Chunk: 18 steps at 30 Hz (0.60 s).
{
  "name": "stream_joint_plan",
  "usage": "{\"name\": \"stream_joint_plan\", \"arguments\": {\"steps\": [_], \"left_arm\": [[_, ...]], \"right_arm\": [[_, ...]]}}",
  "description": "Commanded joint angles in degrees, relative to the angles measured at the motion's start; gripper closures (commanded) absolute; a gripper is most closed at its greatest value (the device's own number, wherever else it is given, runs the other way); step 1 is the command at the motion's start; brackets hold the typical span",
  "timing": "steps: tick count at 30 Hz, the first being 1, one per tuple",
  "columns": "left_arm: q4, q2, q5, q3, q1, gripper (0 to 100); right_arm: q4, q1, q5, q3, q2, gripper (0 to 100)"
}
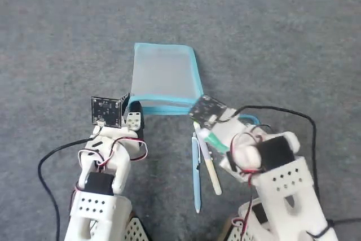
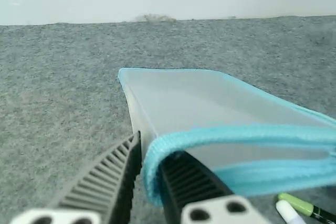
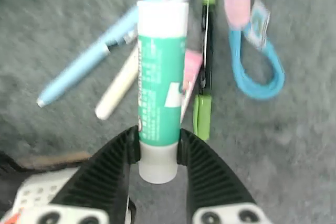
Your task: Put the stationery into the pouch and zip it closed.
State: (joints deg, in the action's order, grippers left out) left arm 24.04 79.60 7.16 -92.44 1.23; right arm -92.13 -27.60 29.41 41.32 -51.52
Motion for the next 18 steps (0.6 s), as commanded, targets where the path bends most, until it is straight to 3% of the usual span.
{"name": "stream_joint_plan", "arguments": {"steps": [1, 18], "left_arm": [[-2.2, -0.5, 0.4, 1.1, 0.5, 99], [-2.2, -0.4, 0.4, 0.9, 0.6, 99]], "right_arm": [[2.6, -6.1, -5.4, -7.4, 5.8, 99.3], [3.2, -8.0, -14.0, -37.5, 44.0, 99.3]]}}
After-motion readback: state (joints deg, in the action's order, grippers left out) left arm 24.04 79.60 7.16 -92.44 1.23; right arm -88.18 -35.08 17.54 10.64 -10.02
